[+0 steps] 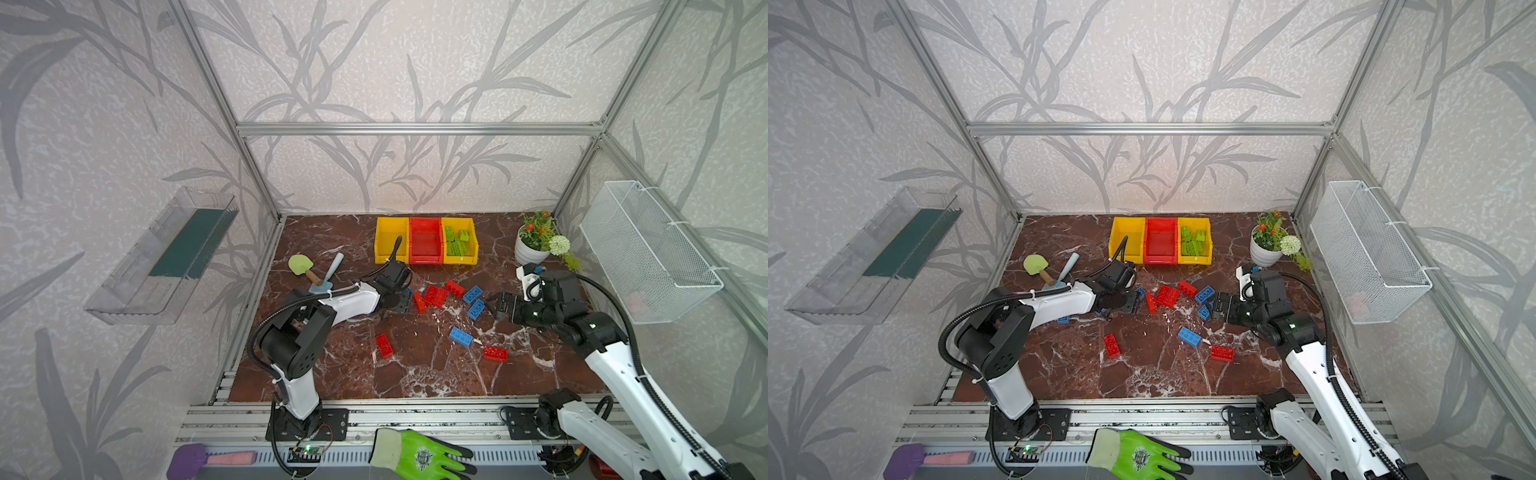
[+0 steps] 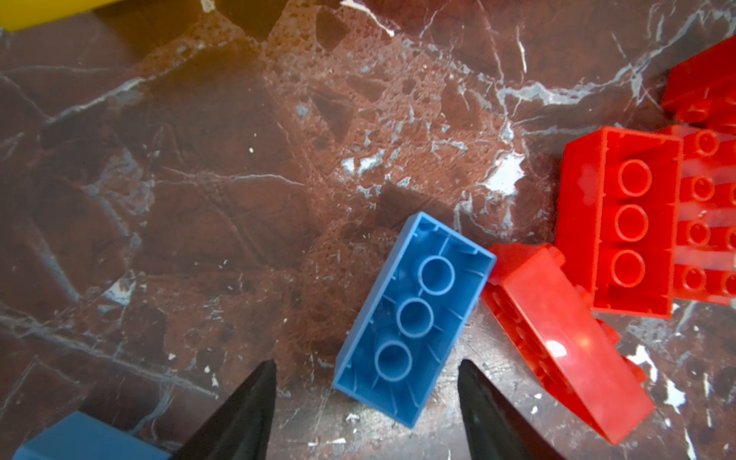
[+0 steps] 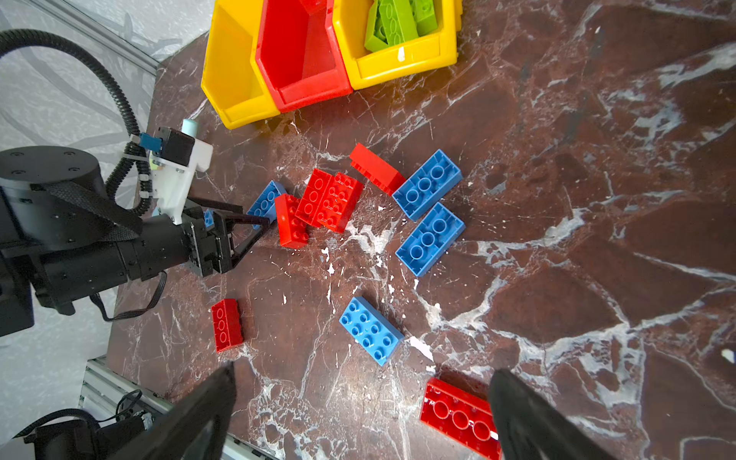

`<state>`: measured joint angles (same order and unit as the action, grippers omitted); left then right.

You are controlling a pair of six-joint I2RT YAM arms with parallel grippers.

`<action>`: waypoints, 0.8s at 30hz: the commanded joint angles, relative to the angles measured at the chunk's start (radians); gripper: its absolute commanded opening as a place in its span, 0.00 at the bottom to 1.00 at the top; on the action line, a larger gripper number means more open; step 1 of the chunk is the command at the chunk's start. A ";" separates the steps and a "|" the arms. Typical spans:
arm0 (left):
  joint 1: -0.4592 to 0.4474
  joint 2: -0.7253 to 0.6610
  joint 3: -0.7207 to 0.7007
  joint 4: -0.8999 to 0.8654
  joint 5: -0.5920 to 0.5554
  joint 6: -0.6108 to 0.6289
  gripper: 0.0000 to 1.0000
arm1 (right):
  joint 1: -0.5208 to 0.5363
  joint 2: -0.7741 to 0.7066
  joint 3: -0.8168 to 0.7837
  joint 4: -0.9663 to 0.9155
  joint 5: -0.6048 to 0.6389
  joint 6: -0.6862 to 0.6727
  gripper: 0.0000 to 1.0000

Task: Sort the legos into containers by color
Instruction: Pick up the lego from the center of the table.

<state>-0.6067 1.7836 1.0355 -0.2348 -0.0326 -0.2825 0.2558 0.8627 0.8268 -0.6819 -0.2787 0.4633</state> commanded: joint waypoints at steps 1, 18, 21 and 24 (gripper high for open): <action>-0.002 0.008 0.039 0.003 -0.009 0.038 0.72 | -0.003 -0.010 -0.009 -0.016 -0.011 0.003 0.99; 0.004 0.121 0.142 -0.039 0.002 0.071 0.61 | -0.002 -0.004 -0.032 0.014 -0.033 -0.023 0.99; 0.002 0.131 0.148 -0.044 -0.003 0.061 0.57 | -0.003 -0.001 -0.034 0.016 -0.033 -0.026 0.99; 0.002 0.141 0.163 -0.065 -0.016 0.053 0.47 | -0.004 -0.002 -0.036 0.016 -0.029 -0.029 0.99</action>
<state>-0.6064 1.9133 1.1633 -0.2649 -0.0349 -0.2379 0.2558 0.8616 0.7990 -0.6781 -0.2970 0.4507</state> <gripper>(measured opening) 0.494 0.991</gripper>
